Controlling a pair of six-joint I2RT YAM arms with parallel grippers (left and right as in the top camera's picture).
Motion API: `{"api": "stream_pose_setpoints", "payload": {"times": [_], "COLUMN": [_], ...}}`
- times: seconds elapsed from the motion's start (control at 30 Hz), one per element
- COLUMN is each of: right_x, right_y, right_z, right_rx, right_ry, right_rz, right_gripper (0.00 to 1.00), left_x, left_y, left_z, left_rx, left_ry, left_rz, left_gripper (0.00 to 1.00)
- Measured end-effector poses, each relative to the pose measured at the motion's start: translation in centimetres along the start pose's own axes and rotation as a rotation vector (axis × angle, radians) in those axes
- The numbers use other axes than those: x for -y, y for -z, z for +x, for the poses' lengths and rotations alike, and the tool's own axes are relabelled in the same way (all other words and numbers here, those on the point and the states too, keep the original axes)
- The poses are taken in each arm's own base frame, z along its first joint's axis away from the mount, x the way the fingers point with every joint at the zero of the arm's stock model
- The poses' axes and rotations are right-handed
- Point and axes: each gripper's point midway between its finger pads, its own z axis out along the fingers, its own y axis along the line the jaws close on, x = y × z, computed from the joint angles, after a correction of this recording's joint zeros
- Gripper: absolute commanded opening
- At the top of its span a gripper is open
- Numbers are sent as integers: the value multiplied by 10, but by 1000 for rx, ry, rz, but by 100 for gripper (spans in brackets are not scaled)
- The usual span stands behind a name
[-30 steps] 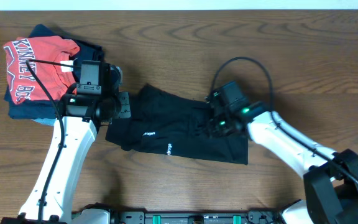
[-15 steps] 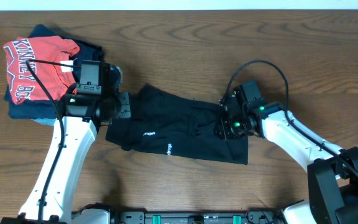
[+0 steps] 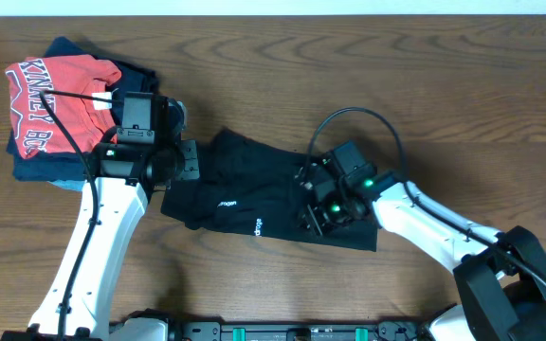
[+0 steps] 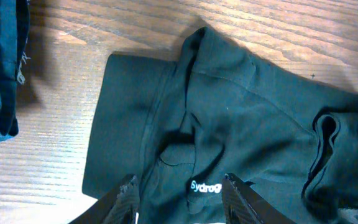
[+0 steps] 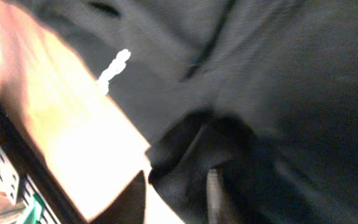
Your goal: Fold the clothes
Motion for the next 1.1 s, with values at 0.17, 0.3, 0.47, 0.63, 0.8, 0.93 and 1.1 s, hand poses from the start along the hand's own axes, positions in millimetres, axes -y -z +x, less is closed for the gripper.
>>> {"api": "stream_pose_setpoints", "payload": {"times": [0.17, 0.3, 0.47, 0.63, 0.8, 0.93, 1.1], "right_x": [-3, 7, 27, 45, 46, 49, 60], "right_y": [-1, 11, 40, 45, 38, 21, 2], "right_z": [-4, -33, -74, -79, -82, -86, -92], "right_rx": [17, 118, 278, 319, 328, 327, 331], "right_ry": [67, 39, -85, -168, -137, -106, -83], "right_rz": [-1, 4, 29, 126, 182, 223, 251], "right_gripper": [40, 45, 49, 56, 61, 72, 43], "left_x": [0, 0, 0, 1, 1, 1, 0], "left_y": [0, 0, 0, 0, 0, 0, 0], "left_z": [0, 0, -1, -4, -4, -4, 0], "left_rx": [0, 0, 3, 17, 18, 16, 1], "left_ry": [0, 0, 0, -2, -2, -2, 0], "left_rz": [0, 0, 0, 3, 4, 3, 0], "left_gripper": [45, 45, 45, 45, 45, 45, 46]}}
